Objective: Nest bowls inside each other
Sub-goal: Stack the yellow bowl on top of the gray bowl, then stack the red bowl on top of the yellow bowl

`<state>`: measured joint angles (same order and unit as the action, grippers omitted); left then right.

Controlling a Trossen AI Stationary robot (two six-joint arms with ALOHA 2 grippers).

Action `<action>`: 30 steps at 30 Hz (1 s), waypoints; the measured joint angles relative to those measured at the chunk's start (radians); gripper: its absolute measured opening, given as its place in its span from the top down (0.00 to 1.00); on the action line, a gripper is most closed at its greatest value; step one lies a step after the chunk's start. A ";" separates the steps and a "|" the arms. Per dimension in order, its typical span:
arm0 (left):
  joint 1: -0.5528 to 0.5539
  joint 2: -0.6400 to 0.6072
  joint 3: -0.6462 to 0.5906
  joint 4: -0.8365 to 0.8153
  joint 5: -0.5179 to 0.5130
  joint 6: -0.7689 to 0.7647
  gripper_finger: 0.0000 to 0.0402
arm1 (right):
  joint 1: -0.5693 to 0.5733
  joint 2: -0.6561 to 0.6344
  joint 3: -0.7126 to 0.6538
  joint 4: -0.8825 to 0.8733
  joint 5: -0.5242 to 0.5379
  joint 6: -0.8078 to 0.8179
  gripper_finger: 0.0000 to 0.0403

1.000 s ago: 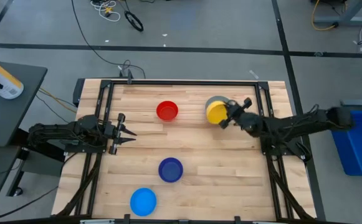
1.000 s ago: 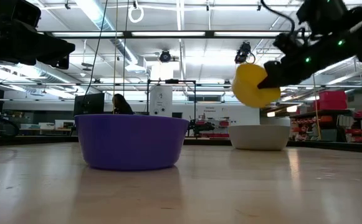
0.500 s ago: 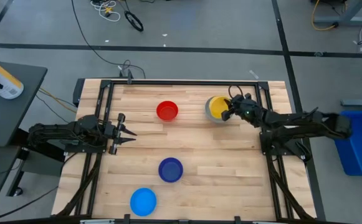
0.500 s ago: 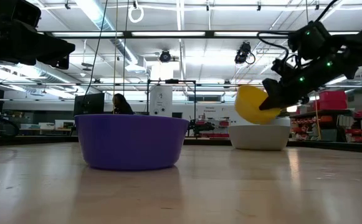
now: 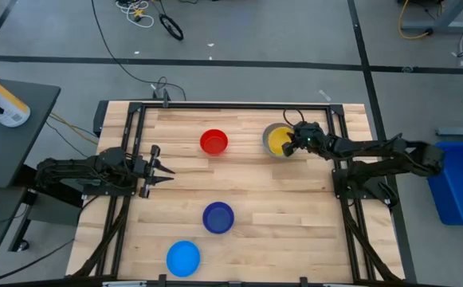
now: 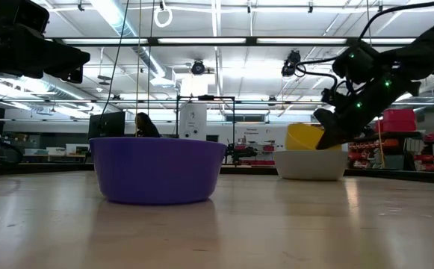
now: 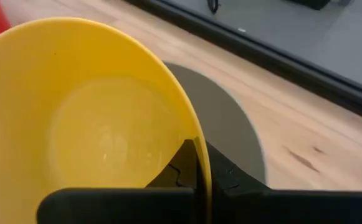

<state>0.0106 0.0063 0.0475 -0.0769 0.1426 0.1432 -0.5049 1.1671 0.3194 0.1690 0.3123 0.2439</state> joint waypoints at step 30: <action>0.000 0.000 0.000 0.000 0.000 -0.001 0.77 | -0.002 0.000 0.001 0.060 0.026 -0.027 0.50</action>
<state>0.0109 0.0063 0.0475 -0.0772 0.1428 0.1425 -0.5064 1.1671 0.3206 0.2293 0.3382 0.2172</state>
